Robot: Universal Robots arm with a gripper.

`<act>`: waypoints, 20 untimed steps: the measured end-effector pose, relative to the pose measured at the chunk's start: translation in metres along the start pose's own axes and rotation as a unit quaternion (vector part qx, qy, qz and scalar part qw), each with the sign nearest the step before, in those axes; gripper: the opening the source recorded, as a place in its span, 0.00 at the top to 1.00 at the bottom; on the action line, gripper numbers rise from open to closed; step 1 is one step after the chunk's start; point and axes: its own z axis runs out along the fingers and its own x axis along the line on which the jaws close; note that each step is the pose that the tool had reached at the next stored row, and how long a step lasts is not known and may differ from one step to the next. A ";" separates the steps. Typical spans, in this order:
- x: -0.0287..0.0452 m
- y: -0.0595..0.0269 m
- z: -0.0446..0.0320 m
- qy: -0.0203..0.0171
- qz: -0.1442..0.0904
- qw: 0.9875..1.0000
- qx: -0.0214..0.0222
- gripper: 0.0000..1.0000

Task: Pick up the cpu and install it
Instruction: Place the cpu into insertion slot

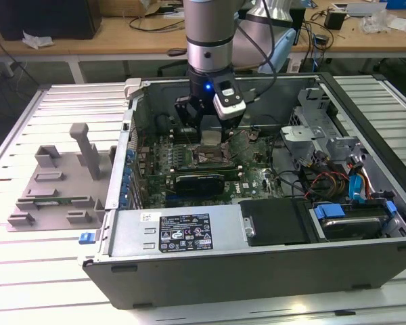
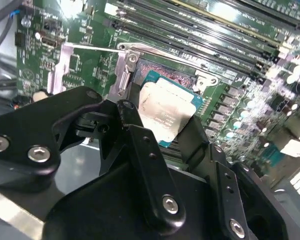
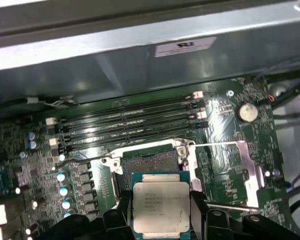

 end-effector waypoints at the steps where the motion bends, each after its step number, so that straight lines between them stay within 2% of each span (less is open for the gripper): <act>1: 0.0000 0.0000 0.0000 0.000 0.008 1.000 0.000 0.45; 3: 0.0000 0.0000 0.0000 -0.001 0.024 1.000 0.001 0.45; 6: 0.0000 0.0000 0.0000 -0.001 0.054 0.999 0.002 0.45; 8: 0.0000 0.0000 0.0000 -0.002 0.072 0.997 0.003 0.45; 11: 0.0000 0.0000 0.0000 -0.002 0.103 0.995 0.004 0.45; 14: 0.0000 0.0000 0.0000 -0.003 0.134 0.991 0.005 0.45; 15: 0.0000 0.0000 0.0000 -0.003 0.150 0.989 0.006 0.45; 17: 0.0000 0.0000 0.0000 -0.004 0.165 0.986 0.006 0.45; 19: 0.0000 0.0000 0.0000 -0.004 0.193 0.981 0.008 0.45; 20: 0.0000 0.0000 0.0000 -0.005 0.210 0.978 0.008 0.45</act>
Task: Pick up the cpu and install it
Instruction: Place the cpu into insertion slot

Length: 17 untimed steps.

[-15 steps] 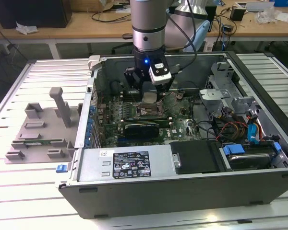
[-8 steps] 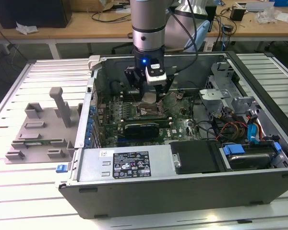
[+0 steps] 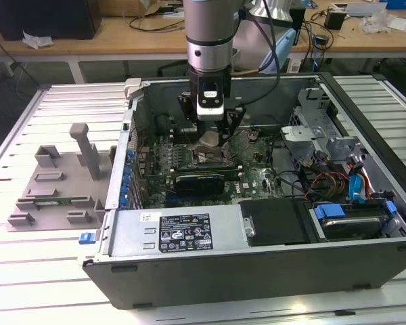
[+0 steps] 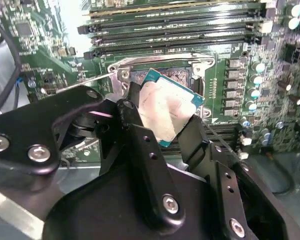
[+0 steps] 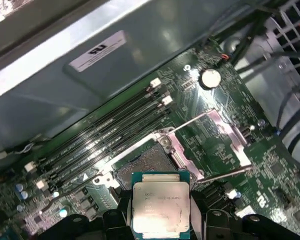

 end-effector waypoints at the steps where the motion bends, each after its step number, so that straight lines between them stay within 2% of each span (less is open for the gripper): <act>1: 0.0000 0.0000 0.0000 0.000 0.007 1.000 0.000 0.45; 4: 0.0000 0.0000 0.0000 -0.001 0.034 0.999 0.001 0.45; 7: 0.0000 0.0000 0.0000 -0.001 0.064 0.998 0.002 0.45; 8: 0.0000 0.0000 0.0001 -0.002 0.078 0.997 0.003 0.45; 10: 0.0000 0.0000 0.0001 -0.002 0.110 0.994 0.004 0.45; 12: 0.0000 0.0000 0.0002 -0.003 0.128 0.992 0.005 0.45; 15: 0.0000 0.0000 0.0003 -0.004 0.172 0.985 0.007 0.45; 17: 0.0000 0.0000 0.0004 -0.004 0.188 0.982 0.007 0.45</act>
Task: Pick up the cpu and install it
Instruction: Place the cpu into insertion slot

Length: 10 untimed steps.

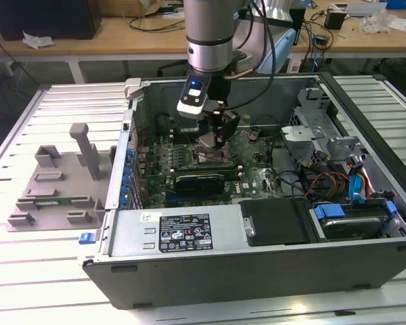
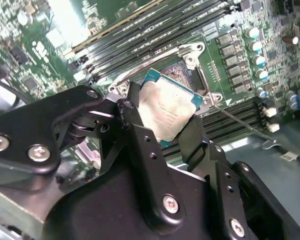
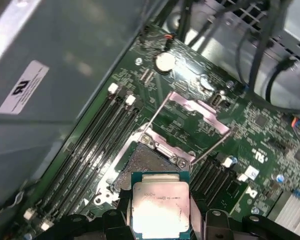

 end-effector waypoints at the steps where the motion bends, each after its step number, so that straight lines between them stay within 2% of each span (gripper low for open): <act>1: 0.0000 0.0000 0.0001 0.000 0.009 1.000 0.000 0.45; 5: 0.0000 0.0000 0.0002 -0.001 0.043 0.999 0.002 0.45; 7: 0.0000 0.0000 0.0003 -0.002 0.073 0.997 0.003 0.45; 10: 0.0000 0.0000 0.0005 -0.002 0.102 0.995 0.004 0.45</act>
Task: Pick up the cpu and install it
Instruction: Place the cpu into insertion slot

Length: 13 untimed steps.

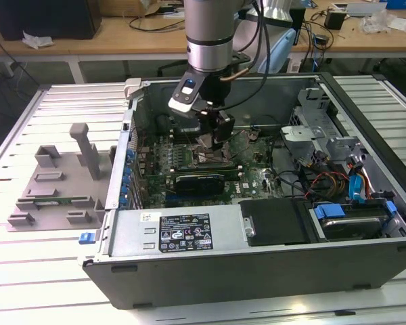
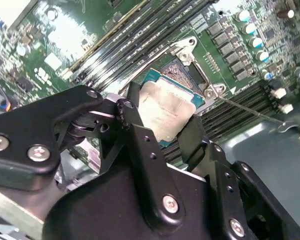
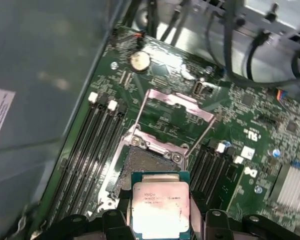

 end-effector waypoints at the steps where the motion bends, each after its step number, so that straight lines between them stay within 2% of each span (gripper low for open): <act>1: 0.0000 0.0000 0.0000 0.000 0.008 1.000 0.000 0.45; 4: 0.0000 0.0000 0.0002 -0.001 0.040 0.999 0.002 0.45; 7: 0.0000 0.0000 0.0004 -0.001 0.070 0.998 0.003 0.45; 10: 0.0000 0.0000 0.0007 -0.002 0.111 0.994 0.004 0.45; 11: 0.0000 0.0000 0.0008 -0.003 0.125 0.992 0.005 0.45; 13: 0.0000 0.0000 0.0009 -0.003 0.141 0.990 0.005 0.45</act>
